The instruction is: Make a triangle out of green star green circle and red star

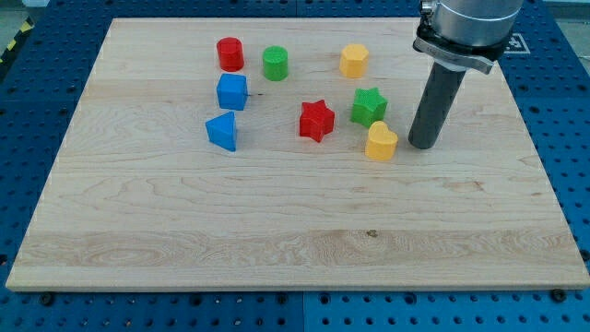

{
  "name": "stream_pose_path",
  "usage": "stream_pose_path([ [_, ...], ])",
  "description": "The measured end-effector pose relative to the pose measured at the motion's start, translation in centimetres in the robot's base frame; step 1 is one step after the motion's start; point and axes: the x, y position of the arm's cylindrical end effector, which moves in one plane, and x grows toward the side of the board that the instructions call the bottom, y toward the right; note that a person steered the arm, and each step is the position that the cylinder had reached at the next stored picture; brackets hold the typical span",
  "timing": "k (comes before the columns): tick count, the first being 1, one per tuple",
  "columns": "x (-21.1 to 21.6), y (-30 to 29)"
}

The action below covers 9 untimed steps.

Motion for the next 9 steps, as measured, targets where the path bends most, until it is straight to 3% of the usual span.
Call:
stream_pose_path([
  [3,-2.9,-5.8],
  [9,-10.1,-8.2],
])
